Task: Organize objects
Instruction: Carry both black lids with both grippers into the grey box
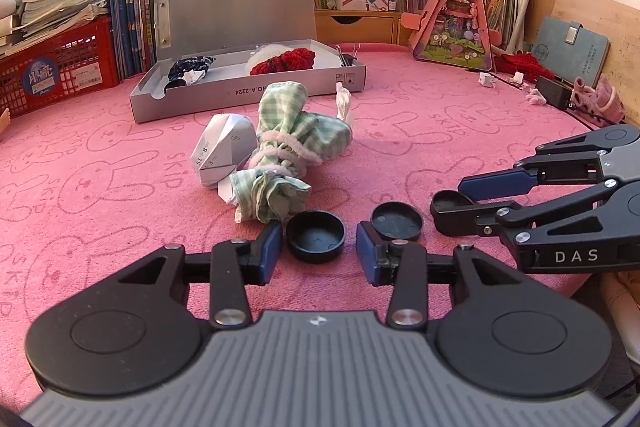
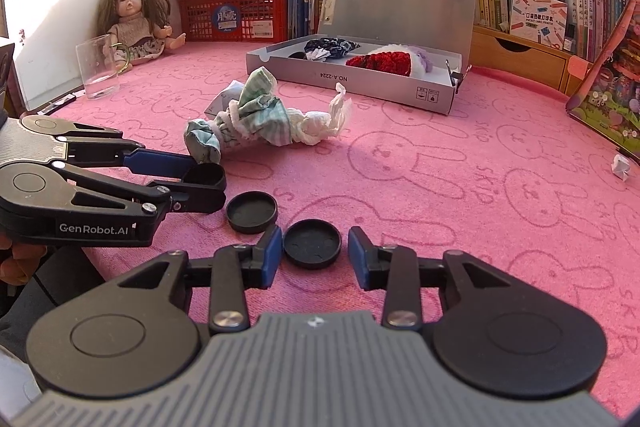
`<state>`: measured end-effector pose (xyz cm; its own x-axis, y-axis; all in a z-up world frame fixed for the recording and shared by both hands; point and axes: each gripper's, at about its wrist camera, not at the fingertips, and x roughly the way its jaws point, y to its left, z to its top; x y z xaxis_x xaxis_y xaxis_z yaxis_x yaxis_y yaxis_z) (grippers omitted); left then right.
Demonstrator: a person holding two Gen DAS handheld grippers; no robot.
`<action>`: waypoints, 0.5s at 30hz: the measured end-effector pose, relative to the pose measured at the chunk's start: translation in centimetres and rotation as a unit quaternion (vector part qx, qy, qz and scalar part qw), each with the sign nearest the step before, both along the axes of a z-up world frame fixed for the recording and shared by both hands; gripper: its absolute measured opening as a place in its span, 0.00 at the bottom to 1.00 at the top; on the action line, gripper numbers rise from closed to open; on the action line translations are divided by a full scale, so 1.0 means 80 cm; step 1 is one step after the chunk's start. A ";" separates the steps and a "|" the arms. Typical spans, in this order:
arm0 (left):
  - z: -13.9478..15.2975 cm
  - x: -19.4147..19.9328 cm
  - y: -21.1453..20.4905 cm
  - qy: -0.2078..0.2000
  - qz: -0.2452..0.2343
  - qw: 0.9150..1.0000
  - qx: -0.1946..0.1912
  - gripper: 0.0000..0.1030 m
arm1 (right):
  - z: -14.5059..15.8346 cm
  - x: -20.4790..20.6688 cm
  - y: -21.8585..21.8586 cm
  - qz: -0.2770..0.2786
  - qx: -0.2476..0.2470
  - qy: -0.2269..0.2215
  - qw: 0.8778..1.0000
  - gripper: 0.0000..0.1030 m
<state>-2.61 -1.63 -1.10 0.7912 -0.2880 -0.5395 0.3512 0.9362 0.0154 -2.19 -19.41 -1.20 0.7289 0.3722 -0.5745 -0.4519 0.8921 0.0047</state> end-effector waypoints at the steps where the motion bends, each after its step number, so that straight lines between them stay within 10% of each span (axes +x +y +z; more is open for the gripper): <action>1: 0.000 0.000 0.000 0.000 0.001 1.000 0.000 0.45 | 0.000 0.000 0.001 0.001 -0.002 -0.001 1.000 0.38; 15: 0.016 -0.004 0.009 0.000 -0.004 1.000 -0.024 0.37 | 0.008 0.005 -0.007 -0.026 0.005 -0.011 1.000 0.35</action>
